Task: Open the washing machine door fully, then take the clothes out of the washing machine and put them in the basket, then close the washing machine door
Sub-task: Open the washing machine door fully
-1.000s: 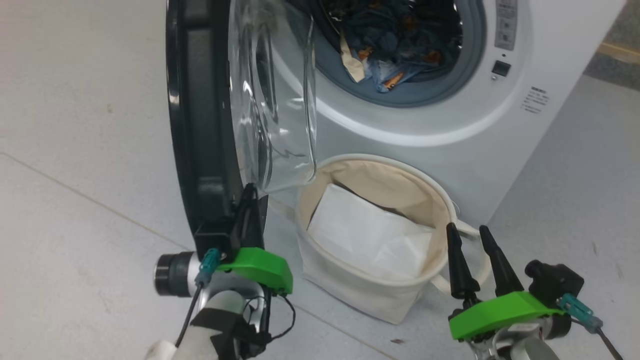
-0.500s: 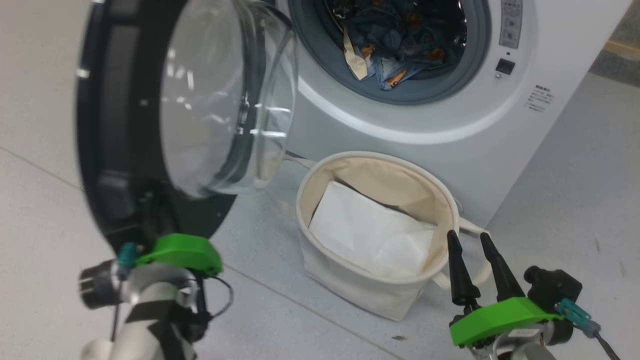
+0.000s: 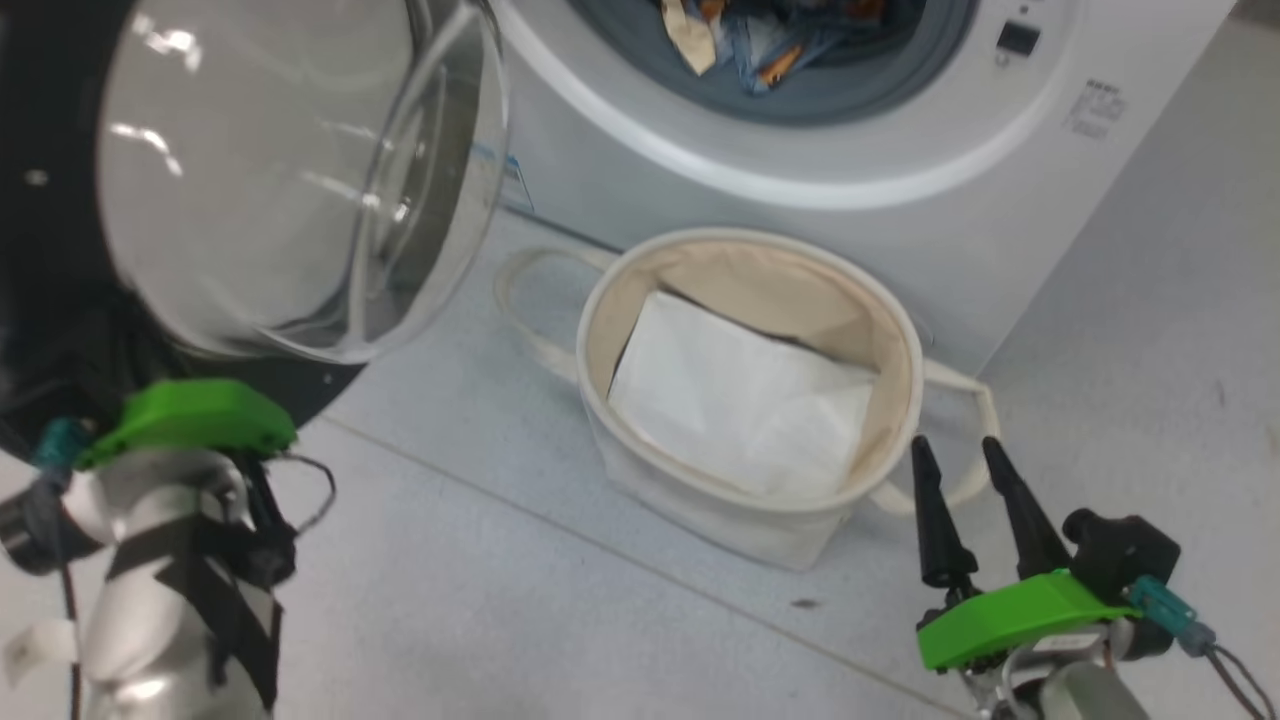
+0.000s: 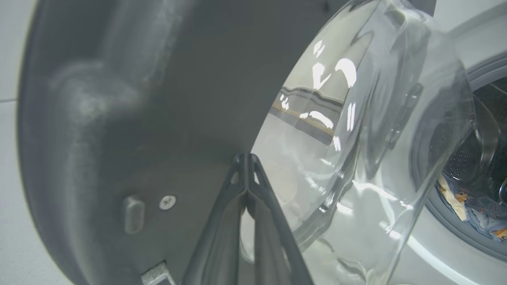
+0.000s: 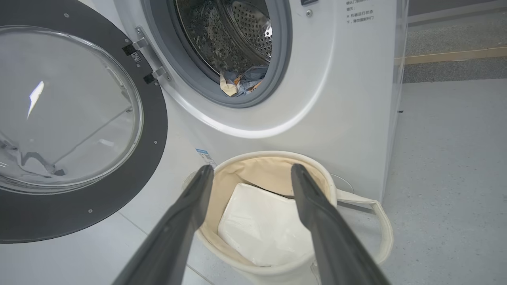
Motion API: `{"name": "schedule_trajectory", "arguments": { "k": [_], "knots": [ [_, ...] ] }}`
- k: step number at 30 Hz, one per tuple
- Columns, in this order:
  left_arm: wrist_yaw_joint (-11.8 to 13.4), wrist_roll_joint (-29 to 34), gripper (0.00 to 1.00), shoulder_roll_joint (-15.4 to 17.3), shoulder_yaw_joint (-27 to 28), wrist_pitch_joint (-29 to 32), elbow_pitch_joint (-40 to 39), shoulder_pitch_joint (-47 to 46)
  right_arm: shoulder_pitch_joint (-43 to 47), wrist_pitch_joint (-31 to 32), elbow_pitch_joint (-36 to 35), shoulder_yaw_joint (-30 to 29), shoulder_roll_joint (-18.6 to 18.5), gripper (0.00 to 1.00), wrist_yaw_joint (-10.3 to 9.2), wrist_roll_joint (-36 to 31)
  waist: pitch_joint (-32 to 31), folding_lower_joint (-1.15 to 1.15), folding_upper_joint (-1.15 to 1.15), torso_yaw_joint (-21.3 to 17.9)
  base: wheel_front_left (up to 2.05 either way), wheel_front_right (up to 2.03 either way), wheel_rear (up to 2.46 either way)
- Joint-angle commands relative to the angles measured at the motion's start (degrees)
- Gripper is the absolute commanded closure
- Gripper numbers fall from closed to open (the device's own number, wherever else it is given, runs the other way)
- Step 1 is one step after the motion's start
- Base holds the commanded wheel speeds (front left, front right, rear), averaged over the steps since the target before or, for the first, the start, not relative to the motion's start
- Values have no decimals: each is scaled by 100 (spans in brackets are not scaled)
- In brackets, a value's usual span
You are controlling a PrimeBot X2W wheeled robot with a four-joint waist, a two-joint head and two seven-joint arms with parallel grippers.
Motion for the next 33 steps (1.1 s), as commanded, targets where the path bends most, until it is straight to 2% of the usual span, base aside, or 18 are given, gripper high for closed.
{"name": "schedule_trajectory", "arguments": {
  "k": [1, 11, 18, 27, 33],
  "knots": [
    [-13, 53, 100, 237, 329, -27, -107, -285, -174, -69, -221, 101, -75, 0, 6, -53, 257, 0, 0, -32, 0, 0, 0],
    [-212, 259, 100, 160, 1230, -27, 45, -580, -296, 30, -443, 46, -280, 0, 6, -117, 674, 0, 0, -92, 0, 0, 0],
    [-419, 609, 100, 19, 1451, -27, 1, -513, -299, 15, -400, 56, -251, 0, 6, -67, 553, 0, 0, -103, 0, 0, 0],
    [-692, 789, 100, -178, 1201, -27, -318, -216, -289, -51, -151, 158, -120, 0, 6, 100, 41, 0, 0, -146, 0, 0, 0],
    [-780, 548, 100, -192, 571, -27, -584, 85, -226, -67, -102, 112, 2, 0, 6, 226, -411, 0, 0, -292, 0, 0, 0]
  ]
}}
